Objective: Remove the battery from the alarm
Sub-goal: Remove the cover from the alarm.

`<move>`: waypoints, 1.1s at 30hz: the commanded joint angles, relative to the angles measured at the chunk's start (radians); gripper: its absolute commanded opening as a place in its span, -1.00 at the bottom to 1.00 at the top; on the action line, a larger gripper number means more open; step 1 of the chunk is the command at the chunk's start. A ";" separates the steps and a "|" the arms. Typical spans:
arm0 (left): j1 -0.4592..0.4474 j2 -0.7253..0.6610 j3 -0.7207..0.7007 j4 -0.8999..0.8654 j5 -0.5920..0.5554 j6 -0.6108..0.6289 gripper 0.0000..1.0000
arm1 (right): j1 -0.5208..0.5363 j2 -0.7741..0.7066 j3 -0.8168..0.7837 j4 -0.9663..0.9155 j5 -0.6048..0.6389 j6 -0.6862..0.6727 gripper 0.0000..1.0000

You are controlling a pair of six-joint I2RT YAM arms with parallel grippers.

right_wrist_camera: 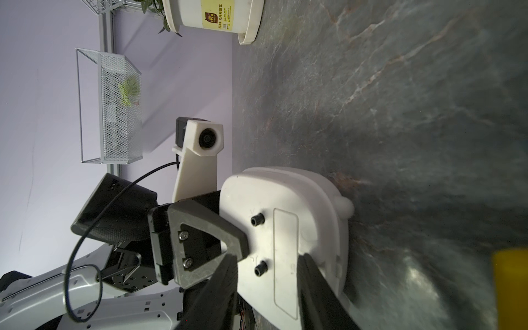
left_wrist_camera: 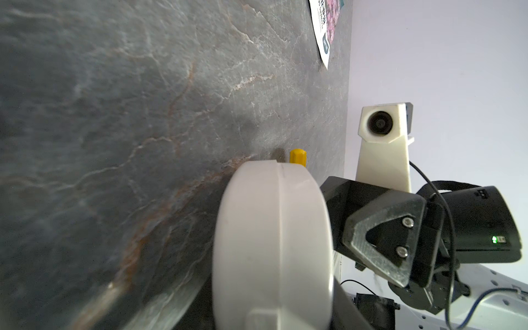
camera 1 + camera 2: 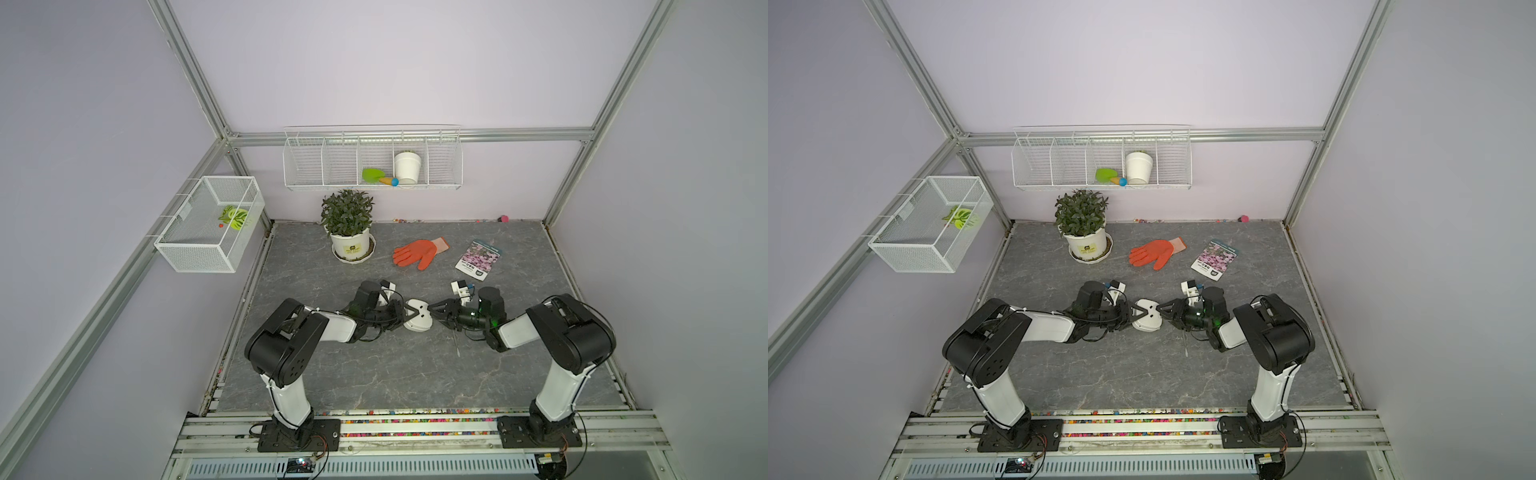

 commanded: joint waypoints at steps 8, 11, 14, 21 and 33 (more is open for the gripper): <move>-0.004 0.023 0.012 -0.033 -0.012 0.025 -0.81 | 0.006 -0.018 -0.006 -0.080 0.013 -0.051 -0.19; -0.004 0.022 0.012 -0.034 -0.013 0.025 -0.81 | 0.006 -0.029 -0.016 -0.087 0.014 -0.057 -0.19; -0.004 0.022 0.012 -0.036 -0.011 0.025 -0.81 | 0.006 -0.039 -0.017 -0.092 0.009 -0.055 -0.19; -0.004 0.021 0.015 -0.036 -0.010 0.025 -0.81 | 0.032 -0.030 0.014 -0.101 -0.003 -0.057 -0.19; -0.007 0.022 0.016 -0.041 -0.006 0.029 -0.82 | 0.051 -0.058 0.038 -0.084 -0.016 -0.038 -0.20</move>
